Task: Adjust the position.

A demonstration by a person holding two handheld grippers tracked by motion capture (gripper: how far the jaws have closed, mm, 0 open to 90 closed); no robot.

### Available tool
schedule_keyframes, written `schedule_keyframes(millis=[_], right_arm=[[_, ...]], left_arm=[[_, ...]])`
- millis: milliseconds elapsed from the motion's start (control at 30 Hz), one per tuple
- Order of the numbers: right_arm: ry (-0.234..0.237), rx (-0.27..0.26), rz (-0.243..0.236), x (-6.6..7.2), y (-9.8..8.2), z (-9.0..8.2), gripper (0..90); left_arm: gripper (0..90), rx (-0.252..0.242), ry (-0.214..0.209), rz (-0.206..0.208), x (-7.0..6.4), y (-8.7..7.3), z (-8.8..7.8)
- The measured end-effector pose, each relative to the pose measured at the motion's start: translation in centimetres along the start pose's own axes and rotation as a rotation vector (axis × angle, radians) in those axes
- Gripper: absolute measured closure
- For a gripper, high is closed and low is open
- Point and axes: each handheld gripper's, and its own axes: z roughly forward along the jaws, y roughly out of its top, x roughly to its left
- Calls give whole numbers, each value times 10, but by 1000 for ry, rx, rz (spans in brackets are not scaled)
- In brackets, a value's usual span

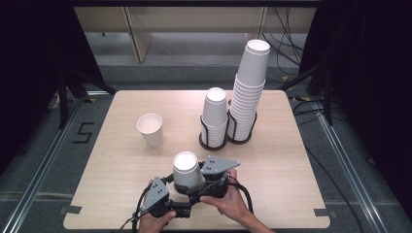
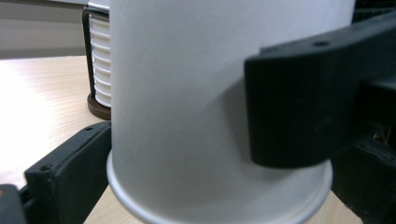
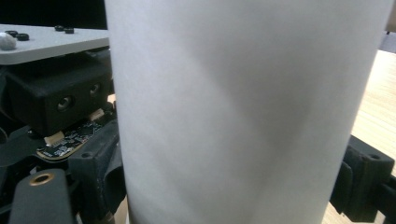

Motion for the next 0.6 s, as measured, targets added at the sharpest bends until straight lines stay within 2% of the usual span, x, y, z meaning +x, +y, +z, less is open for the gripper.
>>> schedule_keyframes(millis=[33, 100, 167, 233, 367, 400, 433, 467, 500, 533, 567, 600], right_arm=[[-10, -5, -17, -1, 0, 0, 149], [-5, -4, -13, 0, 0, 0, 148], [10, 10, 16, 2, 0, 0, 148], [-6, 31, 13, 2, 0, -1, 145], [5, 27, 16, 3, 1, -1, 125], [11, 35, 11, 2, 2, -1, 122], [-6, 49, 6, 3, 3, -3, 120], [-1, 33, -18, 2, 4, -2, 118], [-12, 45, -42, 2, 6, -4, 117], [-15, 58, -26, 5, 7, -5, 116], [-13, 54, -44, 4, 9, -5, 116], [-10, 48, -37, 5, 10, -7, 118]], left_arm=[[6, -2, 1, 1, 0, 0, 0], [6, -7, 1, 3, 0, 0, 0], [15, 0, -1, 5, 0, 1, -1], [23, 1, -4, 14, 0, 1, -1], [50, 10, -11, 36, 0, 3, -2], [55, 5, -16, 44, -1, 3, -2], [58, 16, -13, 56, -1, 4, -3], [61, 11, -17, 66, -1, 4, -2], [63, 1, -22, 75, -1, 4, -1], [65, -4, -30, 79, -2, 4, -1], [67, 4, -31, 85, -2, 4, -1], [68, 34, -19, 92, -2, 5, -3]])
